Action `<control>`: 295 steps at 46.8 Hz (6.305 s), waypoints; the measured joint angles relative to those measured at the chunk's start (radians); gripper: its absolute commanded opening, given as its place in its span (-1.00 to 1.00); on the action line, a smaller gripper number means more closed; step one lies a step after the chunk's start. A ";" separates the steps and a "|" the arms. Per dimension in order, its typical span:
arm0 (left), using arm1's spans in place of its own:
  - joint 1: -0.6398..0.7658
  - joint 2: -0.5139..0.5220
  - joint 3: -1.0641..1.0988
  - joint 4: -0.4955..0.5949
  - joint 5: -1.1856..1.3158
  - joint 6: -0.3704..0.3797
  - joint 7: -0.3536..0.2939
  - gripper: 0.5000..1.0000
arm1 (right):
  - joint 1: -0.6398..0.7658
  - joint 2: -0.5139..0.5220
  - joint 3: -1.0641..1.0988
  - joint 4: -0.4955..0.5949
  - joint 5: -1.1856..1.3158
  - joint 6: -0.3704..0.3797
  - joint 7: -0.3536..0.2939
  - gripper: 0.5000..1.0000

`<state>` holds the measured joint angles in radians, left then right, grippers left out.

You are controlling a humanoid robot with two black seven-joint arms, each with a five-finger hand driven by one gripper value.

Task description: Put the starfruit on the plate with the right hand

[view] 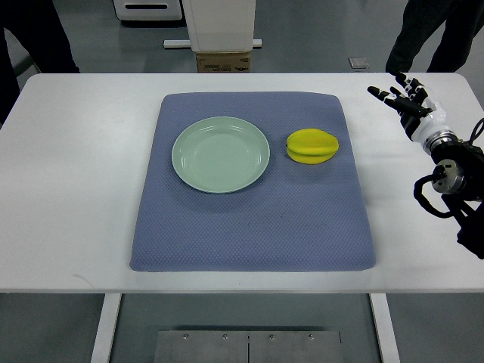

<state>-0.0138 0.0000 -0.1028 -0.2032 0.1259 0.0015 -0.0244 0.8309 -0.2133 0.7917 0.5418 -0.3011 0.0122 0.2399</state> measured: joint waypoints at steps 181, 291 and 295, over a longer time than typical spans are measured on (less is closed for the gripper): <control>0.000 0.000 0.000 0.000 0.000 0.000 -0.001 1.00 | 0.155 -0.042 -0.867 0.090 -0.176 -0.095 0.278 0.50; 0.000 0.000 0.000 0.001 0.000 0.000 0.000 1.00 | 0.326 -0.063 -0.916 0.110 -0.151 -0.061 0.323 -1.00; 0.000 0.000 0.000 0.001 0.000 0.000 0.000 1.00 | 0.323 -0.034 -0.916 0.112 -0.151 -0.061 0.322 -1.00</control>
<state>-0.0139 0.0000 -0.1028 -0.2025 0.1259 0.0015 -0.0248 1.1541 -0.2469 -0.1244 0.6536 -0.4525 -0.0490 0.5620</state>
